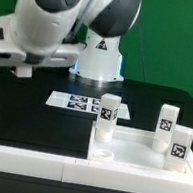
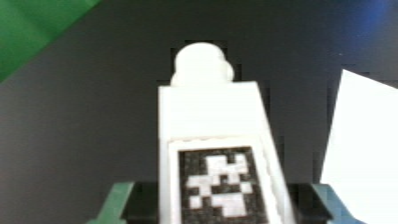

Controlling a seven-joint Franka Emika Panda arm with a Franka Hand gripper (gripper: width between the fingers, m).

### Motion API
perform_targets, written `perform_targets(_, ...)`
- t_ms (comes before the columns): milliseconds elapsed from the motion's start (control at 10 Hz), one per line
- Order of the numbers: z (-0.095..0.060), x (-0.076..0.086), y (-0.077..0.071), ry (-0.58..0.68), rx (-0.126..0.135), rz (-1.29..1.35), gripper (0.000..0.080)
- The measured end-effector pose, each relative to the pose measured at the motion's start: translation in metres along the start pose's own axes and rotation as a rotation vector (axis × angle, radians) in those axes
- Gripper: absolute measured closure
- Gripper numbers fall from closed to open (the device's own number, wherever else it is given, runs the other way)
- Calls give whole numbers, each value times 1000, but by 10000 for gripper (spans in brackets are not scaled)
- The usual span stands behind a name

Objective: Assemble square table

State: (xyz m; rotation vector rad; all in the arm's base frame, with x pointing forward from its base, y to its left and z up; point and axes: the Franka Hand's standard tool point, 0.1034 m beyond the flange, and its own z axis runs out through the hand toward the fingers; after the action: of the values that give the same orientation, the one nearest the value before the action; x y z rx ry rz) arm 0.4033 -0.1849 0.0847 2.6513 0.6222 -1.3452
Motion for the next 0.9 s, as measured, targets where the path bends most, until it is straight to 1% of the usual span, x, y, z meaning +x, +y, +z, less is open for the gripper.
perform_targets(100, 18, -10, 15, 26, 5, -7, 512)
perform_targets(200, 21, -13, 13, 17, 13, 12, 512)
perform_targets(300, 18, -8, 14, 35, 4, 0, 512)
perform_targets(400, 15, -2, 20, 181, -7, -12, 512)
perform_targets(500, 15, -8, 16, 214, 3, -6, 512)
perform_targets(600, -6, -1, 5, 273, 6, 28, 512)
perform_targets(700, -39, 6, -18, 350, 75, 87, 512)
perform_targets(800, -87, 9, -30, 429, 115, 176, 512)
perform_targets(900, -120, 14, -30, 505, 83, 219, 512)
